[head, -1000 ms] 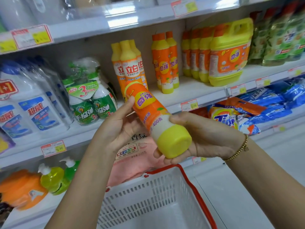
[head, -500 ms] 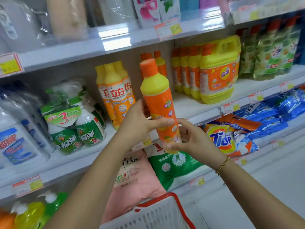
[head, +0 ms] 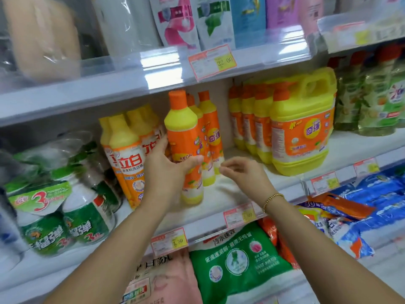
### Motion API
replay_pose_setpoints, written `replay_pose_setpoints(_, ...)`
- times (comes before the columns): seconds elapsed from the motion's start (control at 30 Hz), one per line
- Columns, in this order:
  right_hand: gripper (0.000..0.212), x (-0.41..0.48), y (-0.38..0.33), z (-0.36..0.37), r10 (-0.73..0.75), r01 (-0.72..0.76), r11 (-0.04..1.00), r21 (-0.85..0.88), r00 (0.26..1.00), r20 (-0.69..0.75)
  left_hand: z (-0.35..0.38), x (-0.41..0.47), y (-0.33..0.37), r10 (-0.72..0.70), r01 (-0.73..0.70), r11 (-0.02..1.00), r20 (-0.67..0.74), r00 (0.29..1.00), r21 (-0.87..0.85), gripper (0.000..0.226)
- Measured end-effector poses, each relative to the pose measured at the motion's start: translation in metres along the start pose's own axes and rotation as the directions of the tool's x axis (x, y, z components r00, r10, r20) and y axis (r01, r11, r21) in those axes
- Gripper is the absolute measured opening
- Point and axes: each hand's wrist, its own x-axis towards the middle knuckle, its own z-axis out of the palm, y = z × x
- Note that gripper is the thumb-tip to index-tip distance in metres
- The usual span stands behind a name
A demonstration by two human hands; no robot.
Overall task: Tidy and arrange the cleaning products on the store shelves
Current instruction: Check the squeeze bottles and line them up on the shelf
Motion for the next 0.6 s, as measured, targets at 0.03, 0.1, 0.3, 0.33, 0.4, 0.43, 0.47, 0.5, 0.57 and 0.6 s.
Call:
replay_pose_setpoints(0.03,0.020,0.010,0.004,-0.003,0.031,-0.032,0.999,-0.014,0.999,-0.039,0.000,0.002,-0.003,-0.012,0.012,1.000,-0.004,1.000,0.000,0.057)
replay_pose_setpoints(0.1,0.044,0.031,0.007,-0.004,0.096,-0.098,0.994,-0.039,0.994,-0.050,0.002,0.003,-0.011,-0.061,0.061,0.998,-0.014,0.998,-0.003,0.052)
replay_pose_setpoints(0.3,0.061,0.089,0.016,0.014,0.246,-0.251,0.967,0.035,0.963,0.108,0.010,0.004,-0.026,-0.130,0.129,0.991,-0.032,0.991,-0.038,0.061)
replay_pose_setpoints(0.33,0.057,0.092,0.018,0.017,0.256,-0.267,0.961,0.067,0.957,0.136,0.011,0.002,-0.025,-0.120,0.120,0.993,-0.034,0.992,-0.013,0.062)
replay_pose_setpoints(0.4,0.050,0.091,0.022,0.022,0.265,-0.279,0.958,0.074,0.952,0.152,0.011,-0.003,-0.024,-0.111,0.113,0.993,-0.053,0.992,0.024,0.062)
replay_pose_setpoints(0.43,0.052,0.091,0.025,0.025,0.261,-0.276,0.957,0.086,0.953,0.153,0.011,-0.005,-0.024,-0.121,0.123,0.992,-0.057,0.991,0.032,0.063)
replay_pose_setpoints(0.47,0.054,0.092,0.028,0.026,0.261,-0.278,0.955,0.102,0.953,0.154,0.010,-0.007,-0.025,-0.137,0.139,0.989,-0.054,0.989,0.042,0.065)
replay_pose_setpoints(0.5,0.057,0.093,0.030,0.028,0.265,-0.279,0.956,0.087,0.953,0.146,0.011,-0.009,-0.026,-0.156,0.158,0.986,-0.044,0.987,0.060,0.066)
replay_pose_setpoints(0.57,0.061,0.094,0.028,0.029,0.273,-0.276,0.961,0.016,0.957,0.095,0.011,-0.014,-0.027,-0.181,0.183,0.978,-0.023,0.983,0.100,0.063)
replay_pose_setpoints(0.6,0.060,0.094,0.027,0.029,0.268,-0.265,0.963,-0.050,0.962,0.047,0.010,-0.017,-0.026,-0.193,0.194,0.975,-0.013,0.981,0.112,0.061)
